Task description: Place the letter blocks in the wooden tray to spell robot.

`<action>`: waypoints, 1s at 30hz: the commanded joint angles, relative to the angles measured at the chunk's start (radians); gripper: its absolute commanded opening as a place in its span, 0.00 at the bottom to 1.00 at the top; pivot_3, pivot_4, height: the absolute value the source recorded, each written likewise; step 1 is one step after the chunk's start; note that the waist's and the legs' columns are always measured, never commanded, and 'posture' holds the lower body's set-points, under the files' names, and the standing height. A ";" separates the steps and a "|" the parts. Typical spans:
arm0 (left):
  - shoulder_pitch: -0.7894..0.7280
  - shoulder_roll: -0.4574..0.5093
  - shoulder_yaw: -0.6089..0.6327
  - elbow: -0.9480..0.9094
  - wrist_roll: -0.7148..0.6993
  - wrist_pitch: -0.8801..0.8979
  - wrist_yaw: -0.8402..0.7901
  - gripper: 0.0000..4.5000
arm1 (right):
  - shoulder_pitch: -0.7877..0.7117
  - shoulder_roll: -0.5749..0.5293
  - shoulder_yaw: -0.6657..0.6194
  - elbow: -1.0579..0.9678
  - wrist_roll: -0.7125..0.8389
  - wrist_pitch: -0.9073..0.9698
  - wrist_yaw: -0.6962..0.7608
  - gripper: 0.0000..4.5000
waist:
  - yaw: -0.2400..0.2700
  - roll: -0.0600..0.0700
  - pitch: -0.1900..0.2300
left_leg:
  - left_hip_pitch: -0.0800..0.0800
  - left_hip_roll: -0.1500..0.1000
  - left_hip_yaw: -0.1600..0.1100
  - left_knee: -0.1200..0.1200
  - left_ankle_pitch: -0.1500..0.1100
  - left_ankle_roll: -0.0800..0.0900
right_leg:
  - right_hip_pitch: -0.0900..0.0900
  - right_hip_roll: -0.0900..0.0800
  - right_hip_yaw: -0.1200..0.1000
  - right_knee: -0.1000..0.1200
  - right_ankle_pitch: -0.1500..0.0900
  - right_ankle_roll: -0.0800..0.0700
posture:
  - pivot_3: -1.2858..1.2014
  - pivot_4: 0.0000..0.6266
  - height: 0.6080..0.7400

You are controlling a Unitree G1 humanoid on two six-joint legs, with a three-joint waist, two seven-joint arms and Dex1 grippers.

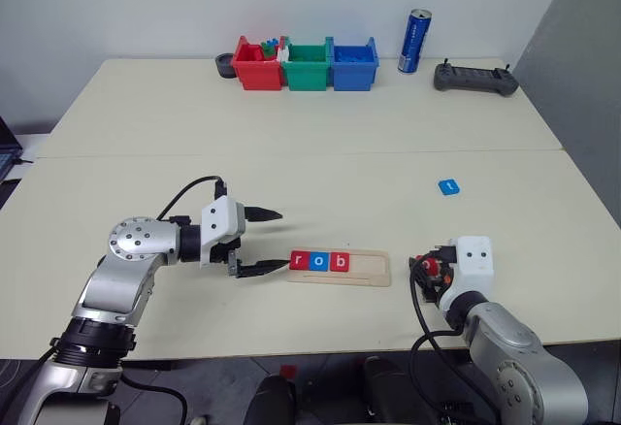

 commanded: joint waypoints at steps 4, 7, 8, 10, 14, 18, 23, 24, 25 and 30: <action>-0.009 0.007 0.003 -0.077 -0.035 0.027 -0.015 1.00 | -0.093 -0.098 -0.011 -0.096 0.026 -0.022 0.055 0.99 | 0.000 0.000 0.000 | 0.000 0.000 0.000 0.000 0.000 0.000 | 0.000 0.000 0.000 0.000 0.000 0.000 | 0.52 0.24 1.00; -0.014 0.020 -0.006 -0.092 -0.024 0.030 -0.028 1.00 | -0.148 -0.229 -0.061 -0.068 0.113 -0.005 0.201 0.99 | 0.000 0.000 0.000 | 0.000 0.000 0.000 0.000 0.000 0.000 | 0.000 0.000 0.000 -0.001 0.000 0.000 | 0.52 0.24 1.00; -0.017 0.025 -0.011 -0.094 -0.019 0.027 -0.036 1.00 | -0.156 -0.309 -0.067 -0.049 0.148 -0.019 0.286 0.99 | 0.000 0.000 0.000 | 0.000 0.000 0.000 0.000 0.000 0.000 | 0.001 0.000 0.000 -0.001 0.000 0.000 | 0.52 0.24 1.00; -0.023 0.032 -0.019 -0.093 -0.009 0.020 -0.047 1.00 | -0.159 -0.441 -0.084 -0.004 0.204 -0.066 0.433 0.99 | 0.000 0.000 0.000 | 0.001 -0.001 0.000 0.000 0.000 0.000 | 0.002 0.000 0.000 -0.001 0.000 0.000 | 0.52 0.24 1.00; -0.030 0.047 -0.037 -0.095 0.004 0.006 -0.069 1.00 | -0.127 -0.734 -0.052 0.178 0.182 -0.345 0.740 0.99 | 0.001 0.001 0.001 | 0.002 -0.001 0.001 0.000 0.000 0.000 | 0.004 -0.001 0.000 -0.003 0.000 0.000 | 0.52 0.24 1.00; -0.030 0.050 -0.040 -0.096 0.009 -0.001 -0.076 1.00 | -0.140 -0.832 0.000 0.323 0.160 -0.510 0.859 0.99 | 0.001 -0.001 0.001 | 0.006 -0.001 0.001 0.000 0.000 0.001 | 0.008 0.000 0.000 -0.003 -0.001 0.002 | 0.52 0.24 1.00; -0.017 0.058 -0.036 -0.090 0.013 -0.022 -0.084 1.00 | -0.207 -0.856 0.111 0.486 0.108 -0.637 0.953 0.99 | -0.001 -0.001 0.001 | 0.009 -0.001 0.002 0.000 0.000 0.001 | 0.010 0.000 0.001 -0.002 -0.001 0.001 | 0.52 0.24 1.00; -0.017 0.059 -0.036 -0.087 0.012 -0.026 -0.084 1.00 | -0.221 -0.852 0.122 0.504 0.103 -0.651 0.957 0.99 | 0.000 -0.001 0.001 | 0.009 -0.001 0.002 0.000 0.000 0.001 | 0.010 0.000 0.001 -0.002 0.000 0.001 | 0.52 0.24 1.00; -0.016 0.060 -0.037 -0.082 0.013 -0.032 -0.086 1.00 | -0.244 -0.846 0.138 0.531 0.097 -0.660 0.964 0.99 | 0.000 -0.001 0.001 | 0.010 -0.001 0.002 0.000 0.000 0.001 | 0.011 0.000 0.001 -0.002 0.000 0.001 | 0.52 0.24 1.00; -0.010 0.065 -0.034 -0.054 0.016 -0.062 -0.099 1.00 | -0.319 -0.835 0.197 0.636 0.069 -0.679 0.998 0.96 | 0.001 -0.001 0.001 | 0.011 -0.001 0.002 0.000 0.000 0.001 | 0.011 0.000 0.001 -0.002 0.000 0.000 | 0.52 0.24 1.00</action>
